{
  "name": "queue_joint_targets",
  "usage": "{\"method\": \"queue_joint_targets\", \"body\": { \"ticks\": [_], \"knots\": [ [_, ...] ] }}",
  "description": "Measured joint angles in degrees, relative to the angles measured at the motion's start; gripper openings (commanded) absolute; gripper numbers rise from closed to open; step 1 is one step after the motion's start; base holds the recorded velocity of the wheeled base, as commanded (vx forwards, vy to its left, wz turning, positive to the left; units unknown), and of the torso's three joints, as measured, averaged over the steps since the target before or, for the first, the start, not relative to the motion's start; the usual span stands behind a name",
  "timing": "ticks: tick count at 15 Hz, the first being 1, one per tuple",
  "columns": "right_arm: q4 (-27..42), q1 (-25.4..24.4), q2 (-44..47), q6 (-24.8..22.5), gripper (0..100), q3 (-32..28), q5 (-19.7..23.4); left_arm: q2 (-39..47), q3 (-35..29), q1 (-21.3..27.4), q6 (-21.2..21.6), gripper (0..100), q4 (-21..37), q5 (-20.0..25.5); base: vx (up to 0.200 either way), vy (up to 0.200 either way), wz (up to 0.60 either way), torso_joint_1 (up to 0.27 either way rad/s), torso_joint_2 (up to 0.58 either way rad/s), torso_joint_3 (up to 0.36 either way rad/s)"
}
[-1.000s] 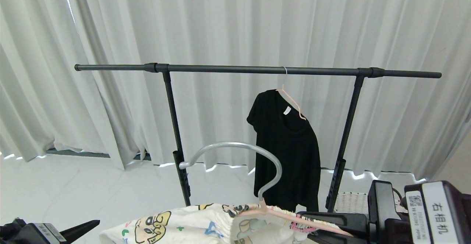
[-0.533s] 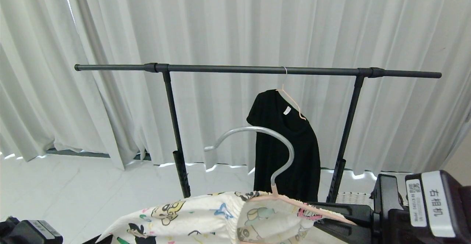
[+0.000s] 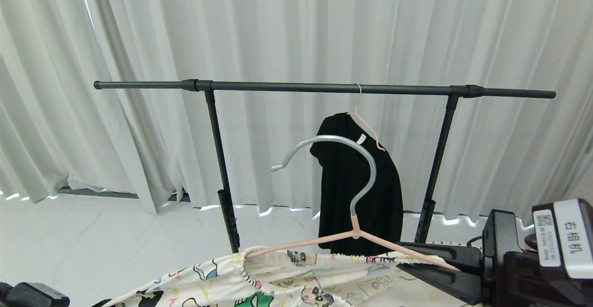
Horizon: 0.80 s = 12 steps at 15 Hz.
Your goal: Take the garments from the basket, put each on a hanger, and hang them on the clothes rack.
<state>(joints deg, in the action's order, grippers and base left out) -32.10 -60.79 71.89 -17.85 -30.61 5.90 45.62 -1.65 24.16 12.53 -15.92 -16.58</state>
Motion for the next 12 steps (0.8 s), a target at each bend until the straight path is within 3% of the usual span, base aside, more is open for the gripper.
{"method": "queue_joint_targets", "body": {
  "ticks": [2, 3, 7, 12],
  "knots": [
    [0.0, 0.0, -0.1, 0.0, 0, -0.1, 0.0, -0.6, -0.2, 0.0, 2.8, 0, 0.0, 0.1, 0.000, 0.000, 0.00, 0.000, 0.00, 0.000],
    [0.0, 0.0, -0.1, 0.0, 0, -0.1, 0.0, -1.0, -0.4, 0.0, 3.3, 100, 0.0, 0.1, 0.000, 0.000, 0.00, 0.000, 0.00, 0.000],
    [-0.1, 1.1, -0.2, 0.0, 0, 0.5, -0.1, -4.1, -0.5, 0.0, 3.3, 100, 0.0, 0.1, 0.000, 0.000, 0.00, 0.000, 0.00, 0.000],
    [-0.1, 8.9, -0.6, 0.1, 0, 1.9, -0.1, -6.0, -5.2, 0.0, 3.1, 100, 0.0, 2.2, 0.000, 0.000, 0.00, 0.000, 0.00, 0.000]
  ]
}}
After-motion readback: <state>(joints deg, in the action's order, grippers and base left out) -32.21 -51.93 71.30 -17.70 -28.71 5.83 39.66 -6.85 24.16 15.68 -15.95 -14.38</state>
